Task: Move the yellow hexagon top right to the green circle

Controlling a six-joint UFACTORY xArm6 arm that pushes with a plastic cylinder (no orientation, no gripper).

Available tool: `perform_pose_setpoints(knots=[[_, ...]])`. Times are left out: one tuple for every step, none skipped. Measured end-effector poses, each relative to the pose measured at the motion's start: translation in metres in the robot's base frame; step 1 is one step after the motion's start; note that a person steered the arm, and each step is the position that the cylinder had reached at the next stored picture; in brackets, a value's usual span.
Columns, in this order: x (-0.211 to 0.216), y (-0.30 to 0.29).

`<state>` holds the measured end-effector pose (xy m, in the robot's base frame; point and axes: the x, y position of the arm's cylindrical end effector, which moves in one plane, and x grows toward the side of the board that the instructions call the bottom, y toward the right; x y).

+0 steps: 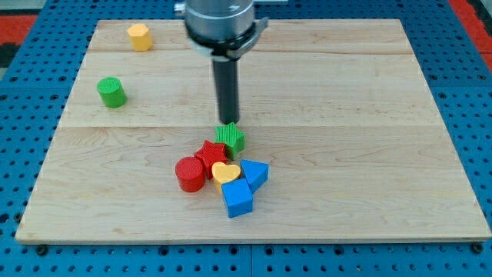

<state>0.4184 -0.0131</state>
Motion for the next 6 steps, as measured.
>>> perform_pose_setpoints(knots=[[-0.077,0.006],[-0.158,-0.034],[-0.218,-0.102],[-0.227,-0.171],[-0.176,-0.183],[-0.133,-0.17]])
